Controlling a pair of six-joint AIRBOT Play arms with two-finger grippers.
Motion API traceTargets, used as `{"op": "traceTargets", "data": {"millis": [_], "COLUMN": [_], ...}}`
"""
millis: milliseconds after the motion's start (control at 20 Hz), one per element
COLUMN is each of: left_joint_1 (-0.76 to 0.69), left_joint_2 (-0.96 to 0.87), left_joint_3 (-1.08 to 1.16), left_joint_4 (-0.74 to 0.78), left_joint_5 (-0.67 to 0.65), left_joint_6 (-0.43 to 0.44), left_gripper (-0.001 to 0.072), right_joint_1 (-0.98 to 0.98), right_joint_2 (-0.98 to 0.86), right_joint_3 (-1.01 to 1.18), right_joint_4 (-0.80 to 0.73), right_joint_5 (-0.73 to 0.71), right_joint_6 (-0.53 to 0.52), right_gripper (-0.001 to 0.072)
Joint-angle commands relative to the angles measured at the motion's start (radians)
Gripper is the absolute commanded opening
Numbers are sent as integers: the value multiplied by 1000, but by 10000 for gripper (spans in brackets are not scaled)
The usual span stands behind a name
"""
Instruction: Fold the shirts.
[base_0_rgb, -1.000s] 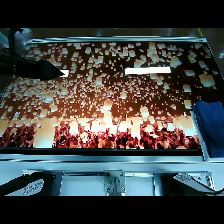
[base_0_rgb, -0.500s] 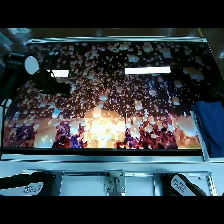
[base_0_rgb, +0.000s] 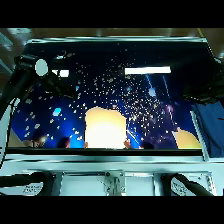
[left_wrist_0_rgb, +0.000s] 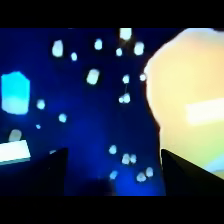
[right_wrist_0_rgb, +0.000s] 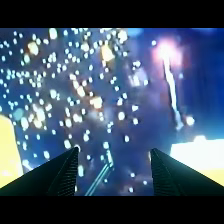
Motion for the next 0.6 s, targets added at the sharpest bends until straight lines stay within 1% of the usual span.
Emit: {"op": "traceTargets", "data": {"millis": [0,200,250,550], "left_joint_1": [0,0,0,0], "left_joint_2": [-2,-6,-10,-14], "left_joint_3": [-1,-2,-2,-2], "left_joint_4": [-47,-188,-213,-225], "left_joint_5": [58,158,163,158], "left_joint_6": [19,1,1,1], "left_gripper": [701,701,701,700], "right_joint_1": [26,26,26,26], "right_joint_2": [-14,-14,-14,-14], "right_joint_3": [0,0,0,0], "right_joint_4": [21,21,21,21], "right_joint_5": [-6,-7,-7,-7], "right_joint_6": [15,15,15,15], "right_gripper": [571,571,571,571]}}
